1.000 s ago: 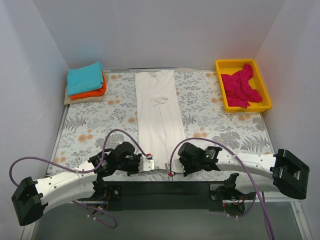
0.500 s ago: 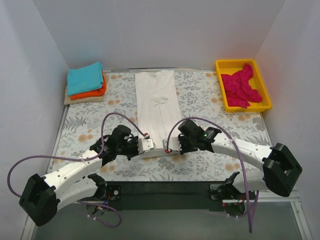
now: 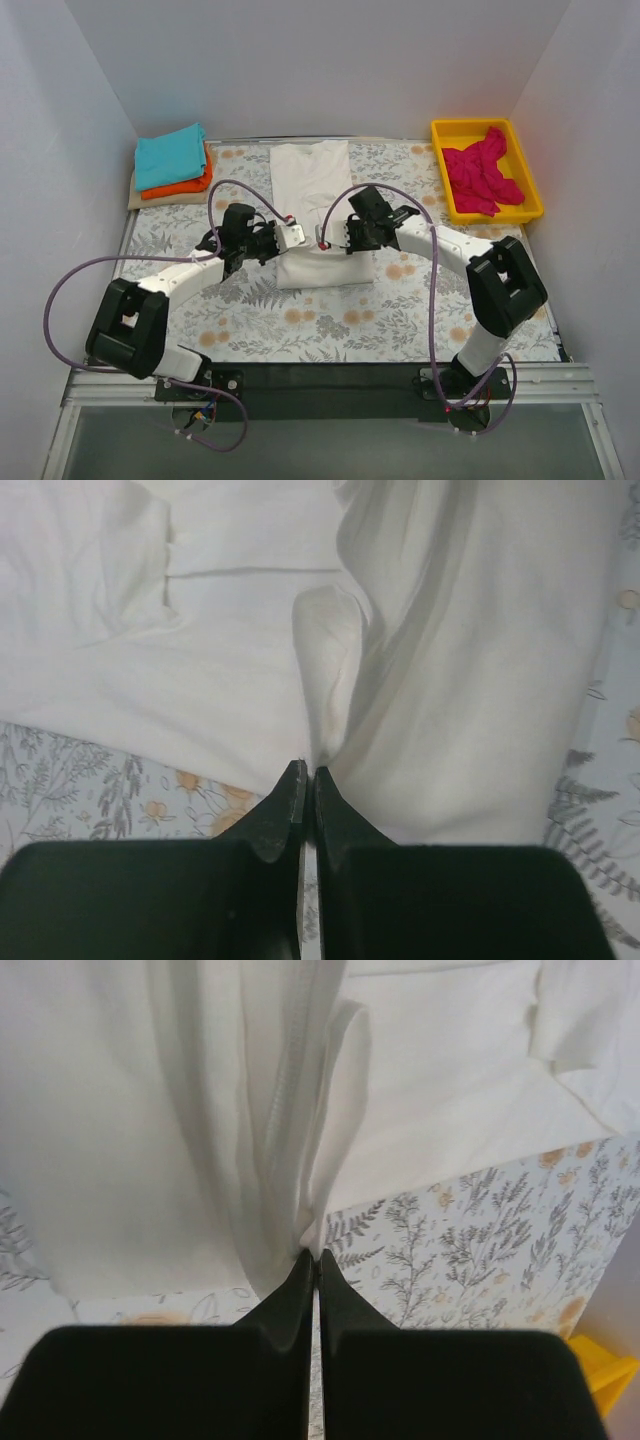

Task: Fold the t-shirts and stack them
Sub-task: Fold the tshirt

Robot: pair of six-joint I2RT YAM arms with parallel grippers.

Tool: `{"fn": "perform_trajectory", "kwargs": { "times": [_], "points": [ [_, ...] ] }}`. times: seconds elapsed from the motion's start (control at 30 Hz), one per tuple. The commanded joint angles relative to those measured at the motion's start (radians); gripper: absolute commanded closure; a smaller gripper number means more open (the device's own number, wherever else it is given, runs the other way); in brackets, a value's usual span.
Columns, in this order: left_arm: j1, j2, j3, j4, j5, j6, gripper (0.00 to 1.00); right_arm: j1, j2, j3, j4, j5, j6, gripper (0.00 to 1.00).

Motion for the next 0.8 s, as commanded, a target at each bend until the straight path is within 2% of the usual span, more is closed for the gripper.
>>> {"fn": "perform_trajectory", "kwargs": {
  "times": [0.0, 0.27, 0.6, 0.63, 0.67, 0.73, 0.77],
  "points": [
    [0.049, 0.074, 0.075, 0.137, 0.056, 0.061, 1.00, -0.030, 0.065, 0.109, 0.039, -0.023, -0.071, 0.99],
    [0.114, 0.274, 0.201, 0.202, 0.074, 0.068, 1.00, -0.085, 0.264, 0.285, 0.052, -0.043, -0.092, 0.99],
    [0.144, 0.431, 0.276, 0.286, 0.046, 0.062, 1.00, -0.115, 0.373, 0.383, 0.078, -0.023, -0.091, 0.99],
    [0.145, 0.447, 0.282, 0.286, 0.042, 0.051, 0.98, -0.119, 0.378, 0.390, 0.085, -0.014, -0.080, 0.90],
    [0.148, 0.453, 0.288, 0.286, 0.031, 0.044, 0.91, -0.124, 0.378, 0.399, 0.089, -0.013, -0.069, 0.81],
    [0.152, 0.456, 0.308, 0.283, 0.019, 0.019, 0.83, -0.135, 0.378, 0.440, 0.089, -0.008, -0.048, 0.58],
    [0.155, 0.450, 0.321, 0.276, 0.014, -0.013, 0.80, -0.139, 0.367, 0.460, 0.091, -0.008, -0.022, 0.58]
  ]
}}
